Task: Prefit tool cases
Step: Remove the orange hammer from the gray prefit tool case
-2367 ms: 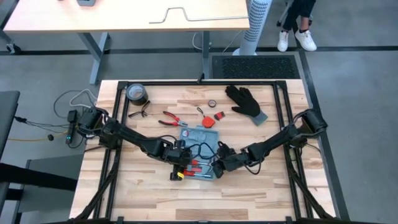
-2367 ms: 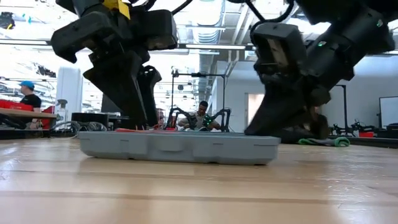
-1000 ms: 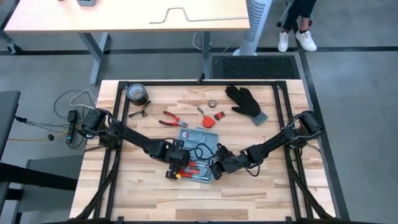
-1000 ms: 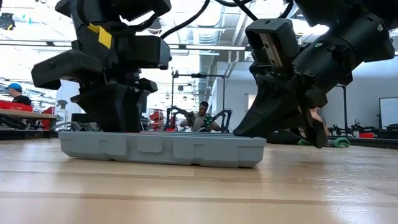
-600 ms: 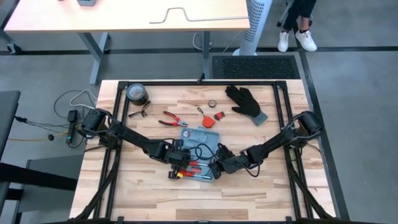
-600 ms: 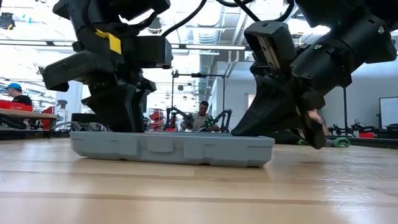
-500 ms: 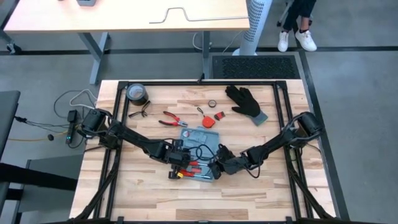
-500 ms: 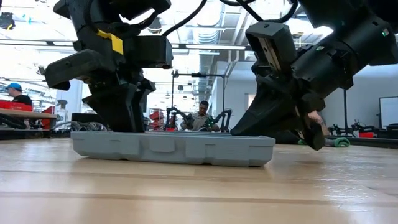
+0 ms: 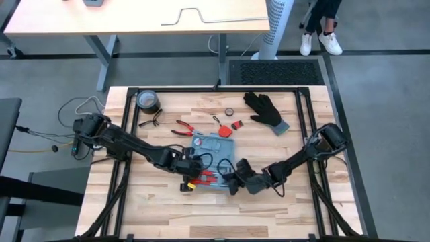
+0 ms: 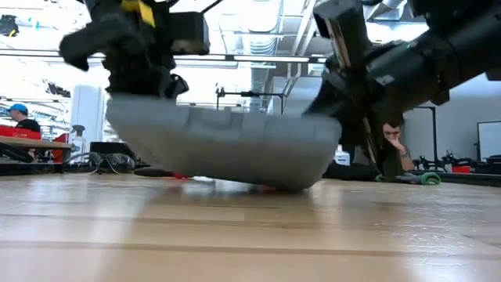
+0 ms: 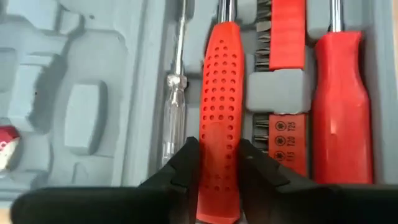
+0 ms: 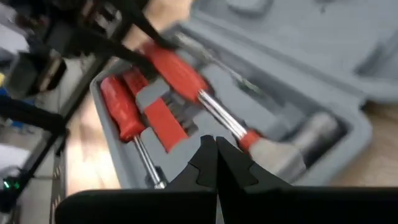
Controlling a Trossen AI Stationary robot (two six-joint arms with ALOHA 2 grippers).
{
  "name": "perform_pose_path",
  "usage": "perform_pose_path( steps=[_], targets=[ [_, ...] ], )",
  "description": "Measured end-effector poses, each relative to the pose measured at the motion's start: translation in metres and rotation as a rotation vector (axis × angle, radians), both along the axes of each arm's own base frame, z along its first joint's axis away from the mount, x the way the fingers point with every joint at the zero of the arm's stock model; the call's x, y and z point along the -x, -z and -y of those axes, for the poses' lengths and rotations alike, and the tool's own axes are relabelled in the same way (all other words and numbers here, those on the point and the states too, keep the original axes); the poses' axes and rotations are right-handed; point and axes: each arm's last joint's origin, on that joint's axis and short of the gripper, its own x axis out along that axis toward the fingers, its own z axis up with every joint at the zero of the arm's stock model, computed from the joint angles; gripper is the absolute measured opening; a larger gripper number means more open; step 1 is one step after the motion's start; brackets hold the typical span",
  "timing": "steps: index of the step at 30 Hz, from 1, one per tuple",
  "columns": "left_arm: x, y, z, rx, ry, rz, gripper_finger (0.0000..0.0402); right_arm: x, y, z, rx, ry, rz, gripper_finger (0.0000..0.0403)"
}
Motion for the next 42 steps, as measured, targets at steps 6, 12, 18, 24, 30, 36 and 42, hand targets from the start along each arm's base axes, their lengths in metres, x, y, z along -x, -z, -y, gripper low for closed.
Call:
perform_pose_path(
  steps=[6,12,18,24,30,36,42],
  targets=[
    [0.000,-0.011,-0.002,0.002,-0.023,0.057,0.0004,0.004,-0.005,-0.011,0.032,0.052,0.064,0.0013],
    [0.000,-0.011,-0.001,0.001,-0.017,0.057,0.0004,0.009,-0.006,-0.023,0.015,-0.029,0.067,0.0017],
    [0.000,0.004,0.000,-0.022,0.075,0.027,0.0002,0.011,-0.004,-0.024,0.032,-0.039,0.035,0.0007],
    [0.000,0.025,-0.001,0.025,0.144,-0.090,0.0027,0.012,-0.002,-0.023,0.024,-0.028,0.014,0.0056],
    [-0.002,0.023,-0.006,-0.020,0.110,-0.085,0.0092,0.013,-0.003,-0.029,0.035,-0.096,0.017,0.0082],
    [-0.003,0.022,-0.007,-0.049,0.091,-0.069,0.0151,0.012,-0.003,-0.028,0.040,-0.155,0.000,0.0071],
    [-0.003,0.021,-0.008,-0.098,0.123,-0.068,0.0173,0.006,-0.001,-0.014,0.020,-0.107,-0.030,0.0012]
  ],
)
